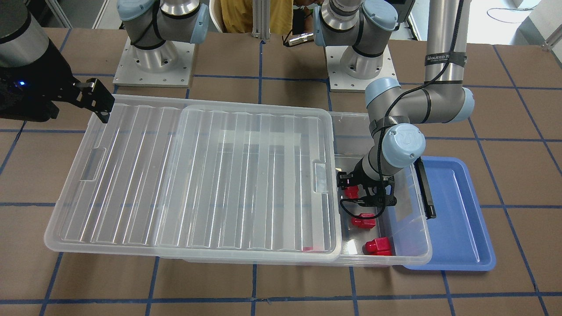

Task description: Place red block in blue tray from box

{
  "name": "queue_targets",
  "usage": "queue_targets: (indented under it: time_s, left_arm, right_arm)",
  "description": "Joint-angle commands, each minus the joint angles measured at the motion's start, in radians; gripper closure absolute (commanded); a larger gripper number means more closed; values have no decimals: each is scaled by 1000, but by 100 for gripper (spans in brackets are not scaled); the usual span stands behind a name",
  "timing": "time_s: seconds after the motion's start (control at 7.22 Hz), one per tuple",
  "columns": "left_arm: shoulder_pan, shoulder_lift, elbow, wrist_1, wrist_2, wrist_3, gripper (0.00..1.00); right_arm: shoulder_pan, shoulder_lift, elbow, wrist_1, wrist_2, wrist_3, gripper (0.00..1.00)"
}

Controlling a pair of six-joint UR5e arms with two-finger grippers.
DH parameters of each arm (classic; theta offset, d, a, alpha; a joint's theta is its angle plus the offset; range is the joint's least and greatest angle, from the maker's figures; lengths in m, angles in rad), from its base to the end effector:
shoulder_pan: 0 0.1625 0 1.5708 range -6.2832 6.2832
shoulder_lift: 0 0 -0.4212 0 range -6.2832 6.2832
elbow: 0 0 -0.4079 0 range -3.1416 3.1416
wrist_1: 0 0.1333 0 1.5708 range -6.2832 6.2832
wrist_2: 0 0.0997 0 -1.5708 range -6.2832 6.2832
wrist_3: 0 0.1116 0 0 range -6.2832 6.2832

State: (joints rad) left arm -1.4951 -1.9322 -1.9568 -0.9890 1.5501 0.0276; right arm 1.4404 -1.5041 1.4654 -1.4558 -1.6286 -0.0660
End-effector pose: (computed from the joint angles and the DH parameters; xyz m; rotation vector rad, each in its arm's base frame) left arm -0.0953 -0.5368 0.1527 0.0773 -3.1010 -0.2555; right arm 0.0573 -0.5386 0.4799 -0.0960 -3.0875 -0.1261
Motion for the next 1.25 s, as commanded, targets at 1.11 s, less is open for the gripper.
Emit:
queue_targets:
  time_s: [1.11]
  left_arm:
    - [6, 183, 323, -394, -24, 41, 91]
  right_arm:
    - [0, -2, 18, 0, -8, -5, 0]
